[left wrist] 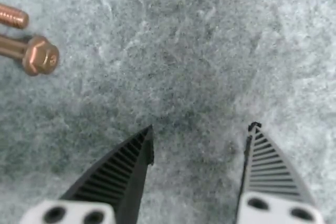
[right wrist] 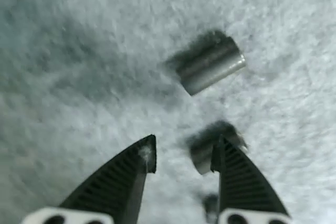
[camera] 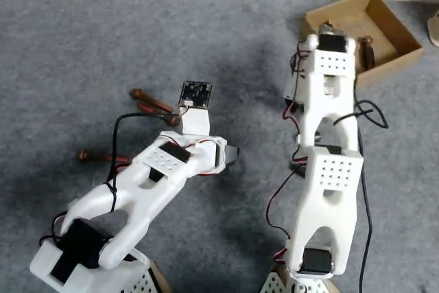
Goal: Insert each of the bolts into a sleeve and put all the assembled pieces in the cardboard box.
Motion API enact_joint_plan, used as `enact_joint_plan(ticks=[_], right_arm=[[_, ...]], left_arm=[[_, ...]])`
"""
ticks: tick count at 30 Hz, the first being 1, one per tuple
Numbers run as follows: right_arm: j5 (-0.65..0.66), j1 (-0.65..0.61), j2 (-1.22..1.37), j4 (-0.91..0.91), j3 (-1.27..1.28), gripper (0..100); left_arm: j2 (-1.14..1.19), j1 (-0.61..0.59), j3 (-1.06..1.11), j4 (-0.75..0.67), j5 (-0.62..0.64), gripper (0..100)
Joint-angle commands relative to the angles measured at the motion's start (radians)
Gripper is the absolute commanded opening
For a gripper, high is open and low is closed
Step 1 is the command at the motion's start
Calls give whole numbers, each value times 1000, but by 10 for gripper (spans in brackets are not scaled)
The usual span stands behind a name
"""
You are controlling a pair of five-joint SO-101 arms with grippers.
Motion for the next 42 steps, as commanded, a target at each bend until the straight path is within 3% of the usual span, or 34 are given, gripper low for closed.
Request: enact_joint_plan(ticks=[1, 9, 15, 22, 34, 36, 39, 42], right_arm=[[-143, -8, -21, -97, -10, 167], [-471, 64, -16, -213, -10, 167], [-565, 119, -15, -217, -4, 167], [-578, 117, 4, -209, 2, 167], [-580, 116, 294, -255, -44, 166], [-580, 114, 308, -255, -82, 134], [-578, 117, 314, -251, -139, 0], [-574, 116, 312, -243, -162, 2]], left_arm=[[-2, -7, -45, 5, 2, 273], [-2, -7, -45, 5, 2, 273], [-2, -7, -47, 5, 2, 273], [-2, -7, -47, 3, 2, 273], [-2, -7, -45, 3, 2, 273], [-2, -7, -45, 3, 2, 273], [-2, -7, -45, 3, 2, 273], [-2, -7, -47, 3, 2, 273]])
